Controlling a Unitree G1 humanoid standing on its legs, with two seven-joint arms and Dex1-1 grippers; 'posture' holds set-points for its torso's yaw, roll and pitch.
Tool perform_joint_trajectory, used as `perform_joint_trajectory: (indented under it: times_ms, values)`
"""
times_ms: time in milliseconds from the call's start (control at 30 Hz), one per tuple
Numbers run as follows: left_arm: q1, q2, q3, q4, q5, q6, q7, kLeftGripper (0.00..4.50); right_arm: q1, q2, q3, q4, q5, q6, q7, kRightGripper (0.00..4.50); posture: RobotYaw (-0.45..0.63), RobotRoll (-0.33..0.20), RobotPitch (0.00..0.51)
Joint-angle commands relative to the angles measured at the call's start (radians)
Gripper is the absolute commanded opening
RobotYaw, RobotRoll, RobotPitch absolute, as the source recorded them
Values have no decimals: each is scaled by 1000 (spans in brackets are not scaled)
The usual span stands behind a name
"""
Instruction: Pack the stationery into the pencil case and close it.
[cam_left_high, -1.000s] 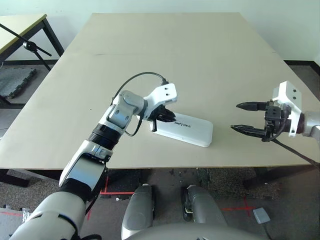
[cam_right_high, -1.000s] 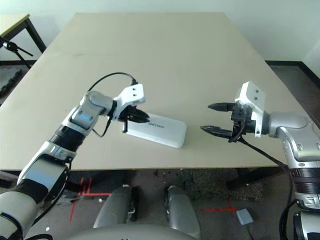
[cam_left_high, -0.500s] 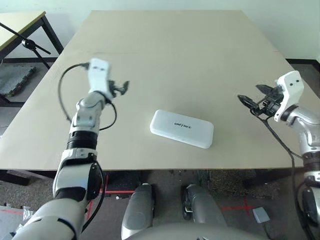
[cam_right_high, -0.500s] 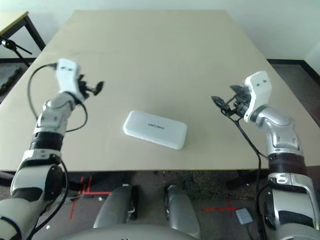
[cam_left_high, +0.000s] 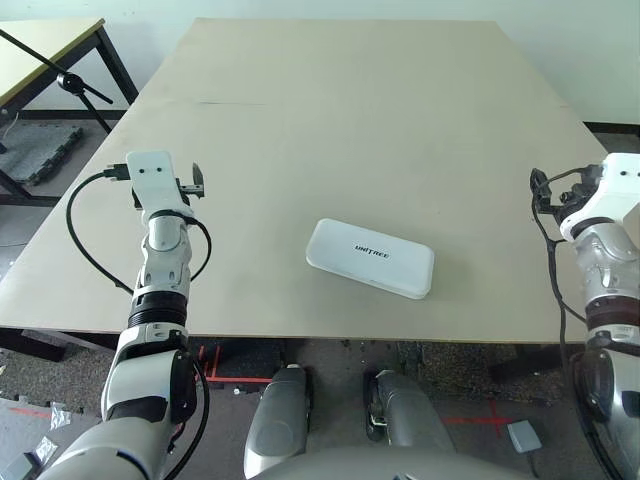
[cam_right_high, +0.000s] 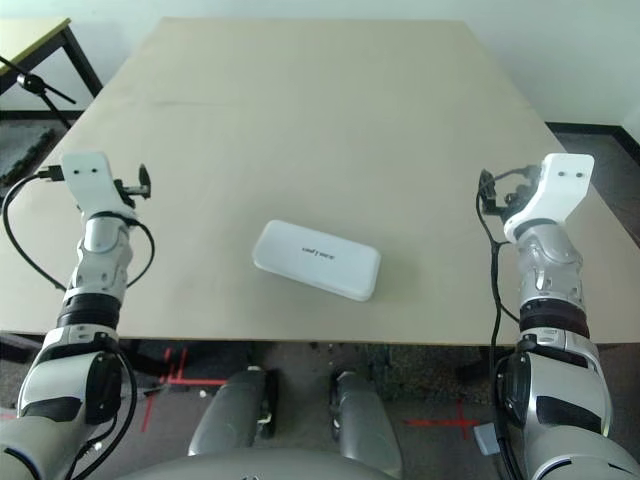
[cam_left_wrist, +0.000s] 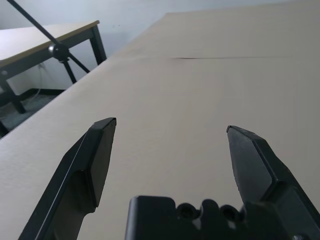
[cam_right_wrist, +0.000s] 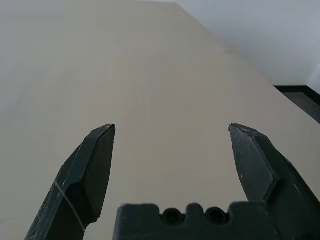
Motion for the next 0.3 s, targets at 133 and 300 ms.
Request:
perform_joint_trajectory:
  times_ms: [133, 300]
  values:
    - [24, -31, 4, -48, -25, -22, 26, 4466, 10, -24, -21, 20, 8, -18, -2, 4500, 147, 0, 115]
    - [54, -38, -7, -98, -18, -51, 25, 4466, 43, -11, -21, -6, 18, -9, 10, 4500, 141, 0, 133]
